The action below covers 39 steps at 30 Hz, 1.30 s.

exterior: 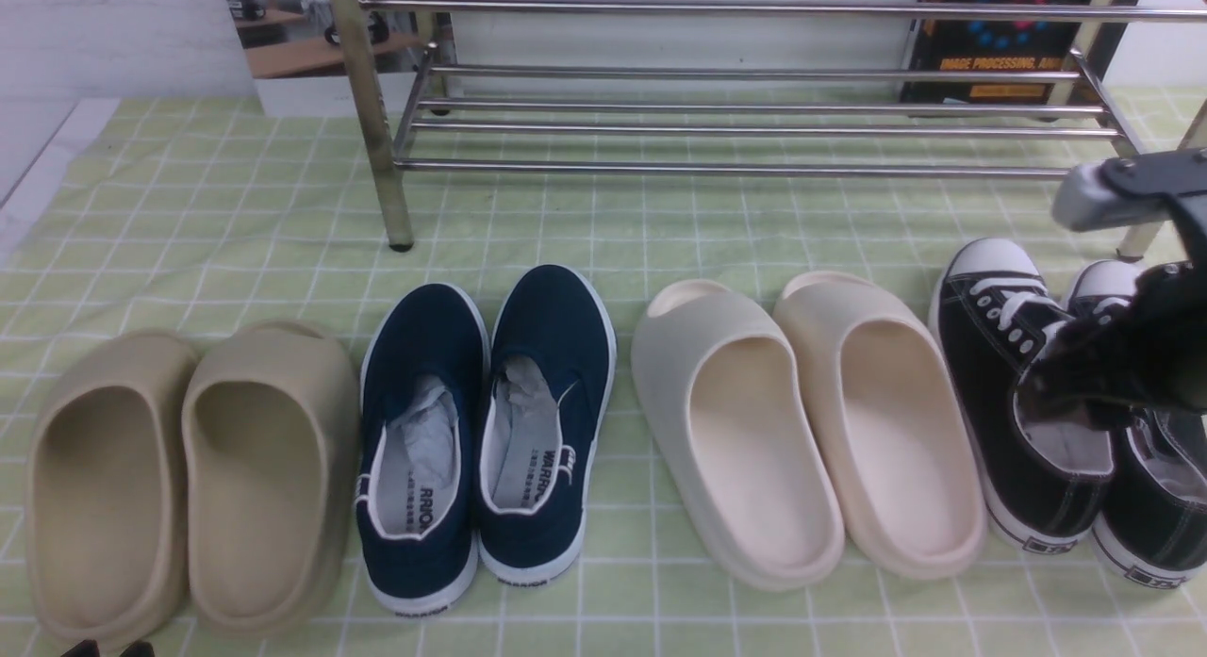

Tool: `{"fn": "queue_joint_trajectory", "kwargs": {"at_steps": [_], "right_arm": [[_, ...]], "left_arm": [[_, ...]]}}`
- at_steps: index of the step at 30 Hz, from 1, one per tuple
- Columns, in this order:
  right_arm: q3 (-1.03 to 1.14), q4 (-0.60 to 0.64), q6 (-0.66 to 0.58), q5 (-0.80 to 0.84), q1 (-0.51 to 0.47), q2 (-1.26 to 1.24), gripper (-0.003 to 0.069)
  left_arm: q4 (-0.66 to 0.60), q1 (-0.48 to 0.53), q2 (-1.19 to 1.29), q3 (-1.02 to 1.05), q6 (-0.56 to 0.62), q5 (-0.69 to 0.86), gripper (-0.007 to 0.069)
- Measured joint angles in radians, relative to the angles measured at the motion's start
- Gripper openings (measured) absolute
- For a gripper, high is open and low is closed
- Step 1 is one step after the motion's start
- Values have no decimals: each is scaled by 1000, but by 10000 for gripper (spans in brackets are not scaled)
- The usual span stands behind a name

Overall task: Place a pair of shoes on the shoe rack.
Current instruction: Use the right arm to grab the shoe closest to it, then use the right arm to put a shoe into the shoe rack

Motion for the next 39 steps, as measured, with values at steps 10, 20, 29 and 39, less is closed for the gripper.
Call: {"fn": "queue_joint_trajectory", "kwargs": {"at_steps": [10,20,29,39], "right_arm": [[-5,-114,94,-199,9,275,169],[-120,-142,104,-43,13,252,17],[-469,-143,3,147,17,314,17],[-907,-250,5,161,22,639,18]], "left_arm": [[0,0,0,0,0,0,239],[0,0,0,0,0,0,239],[0,0,0,0,0,0,239],[-1,0,0,0,0,0,239]]}}
